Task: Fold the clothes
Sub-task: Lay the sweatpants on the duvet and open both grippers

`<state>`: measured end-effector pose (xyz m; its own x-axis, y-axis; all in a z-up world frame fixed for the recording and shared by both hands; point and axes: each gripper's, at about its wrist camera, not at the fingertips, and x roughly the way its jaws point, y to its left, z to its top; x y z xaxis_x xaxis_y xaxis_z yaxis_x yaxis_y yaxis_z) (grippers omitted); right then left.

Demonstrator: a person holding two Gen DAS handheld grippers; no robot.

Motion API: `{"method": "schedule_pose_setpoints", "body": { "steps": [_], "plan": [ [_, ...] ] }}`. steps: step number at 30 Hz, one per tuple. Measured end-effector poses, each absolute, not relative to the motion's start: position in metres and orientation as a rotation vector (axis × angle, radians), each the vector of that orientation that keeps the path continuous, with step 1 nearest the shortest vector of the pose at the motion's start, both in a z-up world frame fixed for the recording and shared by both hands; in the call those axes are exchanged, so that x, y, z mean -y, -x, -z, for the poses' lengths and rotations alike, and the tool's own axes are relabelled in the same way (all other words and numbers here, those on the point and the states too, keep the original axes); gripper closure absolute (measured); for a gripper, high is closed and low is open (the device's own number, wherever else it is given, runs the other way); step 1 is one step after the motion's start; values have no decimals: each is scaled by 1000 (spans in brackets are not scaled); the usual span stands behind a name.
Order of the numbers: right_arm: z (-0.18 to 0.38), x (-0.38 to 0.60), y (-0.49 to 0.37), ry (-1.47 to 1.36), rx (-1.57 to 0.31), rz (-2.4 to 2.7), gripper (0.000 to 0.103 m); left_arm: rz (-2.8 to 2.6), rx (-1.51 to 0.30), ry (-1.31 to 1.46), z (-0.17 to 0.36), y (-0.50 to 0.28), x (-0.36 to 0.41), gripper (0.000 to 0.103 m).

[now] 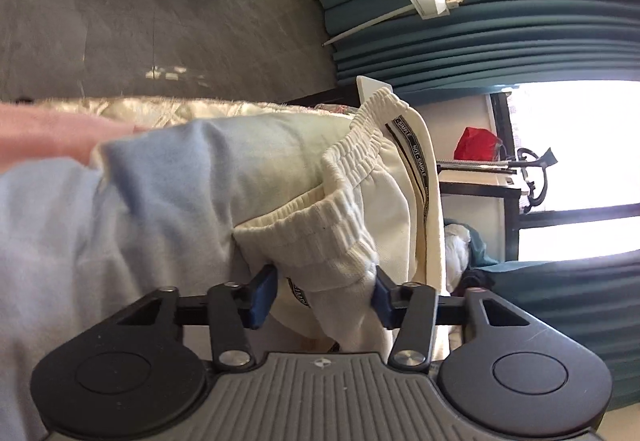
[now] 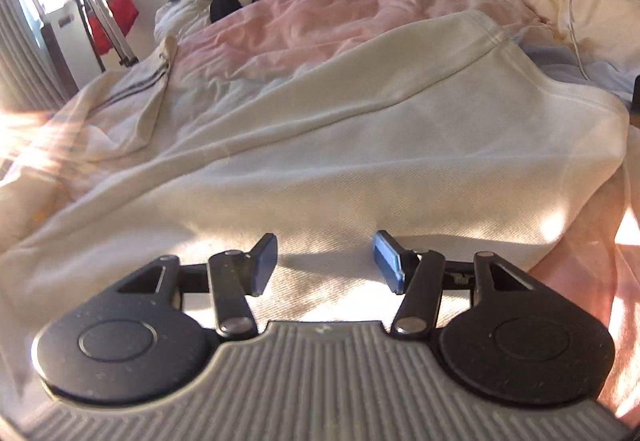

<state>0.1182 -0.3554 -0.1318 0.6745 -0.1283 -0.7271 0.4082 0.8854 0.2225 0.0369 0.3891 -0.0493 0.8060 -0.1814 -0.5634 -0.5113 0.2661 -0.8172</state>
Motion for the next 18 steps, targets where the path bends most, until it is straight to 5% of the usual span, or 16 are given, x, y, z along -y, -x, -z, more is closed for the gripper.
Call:
{"method": "schedule_pose_setpoints", "body": {
  "steps": [2,4,9,18],
  "plan": [
    [137,347,-122,-308,-793,303,46,-271,-665,1158,24,-46,-381,80],
    [138,344,-122,-284,-796,297,46,-278,-671,1057,2,-54,-376,87],
    [138,346,-120,-301,-794,283,46,-251,-672,897,-31,-44,-373,89],
    [138,343,-119,-282,-798,281,46,-280,-764,810,23,2,-377,83]
  ]
}}
